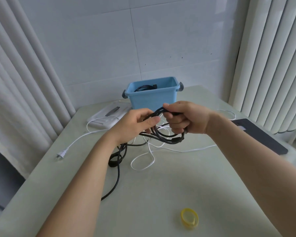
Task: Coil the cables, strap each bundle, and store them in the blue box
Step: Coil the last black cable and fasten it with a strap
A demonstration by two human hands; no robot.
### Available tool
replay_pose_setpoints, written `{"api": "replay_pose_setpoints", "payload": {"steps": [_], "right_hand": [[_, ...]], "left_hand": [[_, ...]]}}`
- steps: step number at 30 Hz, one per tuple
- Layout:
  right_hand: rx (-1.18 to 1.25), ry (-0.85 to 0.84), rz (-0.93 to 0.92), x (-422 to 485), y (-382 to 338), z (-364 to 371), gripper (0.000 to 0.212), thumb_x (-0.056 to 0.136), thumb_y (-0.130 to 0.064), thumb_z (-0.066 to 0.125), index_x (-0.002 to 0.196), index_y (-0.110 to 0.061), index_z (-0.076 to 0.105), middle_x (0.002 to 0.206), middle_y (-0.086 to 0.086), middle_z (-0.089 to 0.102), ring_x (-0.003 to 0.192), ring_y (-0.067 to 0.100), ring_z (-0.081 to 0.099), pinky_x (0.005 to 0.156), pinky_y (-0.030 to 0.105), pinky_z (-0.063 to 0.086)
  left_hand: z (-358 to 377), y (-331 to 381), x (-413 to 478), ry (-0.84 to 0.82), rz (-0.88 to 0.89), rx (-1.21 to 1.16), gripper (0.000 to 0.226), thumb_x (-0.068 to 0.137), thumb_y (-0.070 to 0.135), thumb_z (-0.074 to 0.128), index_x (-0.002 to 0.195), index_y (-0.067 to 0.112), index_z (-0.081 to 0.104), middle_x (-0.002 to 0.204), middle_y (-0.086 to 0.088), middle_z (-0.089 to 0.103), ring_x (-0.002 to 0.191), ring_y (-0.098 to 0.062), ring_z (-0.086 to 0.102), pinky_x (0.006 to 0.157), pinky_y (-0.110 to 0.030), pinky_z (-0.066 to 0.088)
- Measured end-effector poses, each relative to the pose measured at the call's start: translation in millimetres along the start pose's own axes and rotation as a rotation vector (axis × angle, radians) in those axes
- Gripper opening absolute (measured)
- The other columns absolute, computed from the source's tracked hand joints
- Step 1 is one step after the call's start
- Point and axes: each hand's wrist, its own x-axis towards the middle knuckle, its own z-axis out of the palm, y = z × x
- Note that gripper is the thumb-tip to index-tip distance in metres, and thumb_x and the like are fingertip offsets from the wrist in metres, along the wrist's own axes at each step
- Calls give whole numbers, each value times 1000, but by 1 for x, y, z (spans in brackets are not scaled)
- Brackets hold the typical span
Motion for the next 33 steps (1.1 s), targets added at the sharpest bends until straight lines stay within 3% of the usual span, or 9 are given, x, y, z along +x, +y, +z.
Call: {"api": "replay_pose_setpoints", "payload": {"steps": [3, 8, 11, 15, 20, 22, 26, 30, 33], "right_hand": [[136, 144, -25, -3, -5, -6, 39, 97, -36, 46, 63, -22, 34, 46, -12, 21, 45, 10, 8, 43, 21, 21], [518, 396, -245, -11, -25, -26, 42, 102, -30, 43, 61, -23, 34, 45, -11, 21, 34, 5, 18, 41, 18, 24], [808, 512, -396, -18, -33, -43, 40, 104, -29, 39, 66, -18, 44, 52, -8, 22, 40, 9, 24, 51, 21, 33], [898, 649, -511, -11, -33, -47, 34, 107, -24, 30, 77, -14, 45, 57, -4, 36, 47, 14, 35, 62, 25, 35], [367, 865, -520, 9, -24, -27, 18, 105, -13, 39, 98, -8, 55, 61, 2, 58, 50, 16, 47, 57, 31, 38], [10, 836, -493, 10, -18, -17, 18, 106, -11, 38, 103, -8, 55, 69, 3, 67, 53, 15, 51, 56, 29, 40], [-597, 616, -356, 8, -12, 1, 17, 105, -8, 37, 109, -4, 52, 87, 14, 73, 61, 18, 59, 56, 20, 44], [-782, 388, -160, 8, -6, 16, 21, 104, -10, 40, 107, 3, 57, 74, 15, 71, 65, 26, 66, 62, 25, 54], [-643, 332, -110, 5, -5, 21, 41, 108, -29, 37, 98, 5, 58, 55, 5, 51, 53, 20, 45, 51, 21, 37]], "left_hand": [[-5, -13, -2, 26, -71, 132, 30, 94, 51, 55, 90, 28, 73, 69, -7, 67, 68, -10, 63, 70, -19, 49], [-12, -41, 5, 177, -150, 339, 17, 98, 35, 62, 87, 27, 71, 70, 9, 70, 66, -1, 66, 69, -28, 51], [-12, -55, 5, 113, -201, 455, 5, 87, 34, 72, 83, 34, 70, 75, 11, 71, 71, -8, 64, 79, -40, 56], [3, -50, 9, -13, -150, 507, 11, 89, 31, 71, 94, 41, 72, 69, 14, 63, 63, -4, 53, 68, -33, 49], [17, -30, 11, -34, -44, 574, 24, 98, 36, 62, 115, 49, 70, 78, 19, 68, 68, -4, 54, 61, -20, 37], [19, -24, 9, -53, 10, 529, 23, 97, 32, 64, 114, 44, 73, 87, 21, 71, 76, -10, 59, 67, -28, 42], [16, -12, 7, -26, 82, 327, 13, 94, 31, 69, 102, 36, 79, 82, -3, 74, 73, -31, 56, 63, -37, 44], [5, -6, 4, 118, 170, 250, 14, 94, 24, 69, 88, 33, 77, 64, -5, 59, 59, -7, 43, 57, -22, 34], [-1, -9, 4, 243, 160, 236, 11, 90, 28, 73, 87, 18, 77, 68, -5, 65, 60, -10, 50, 60, -26, 41]]}}
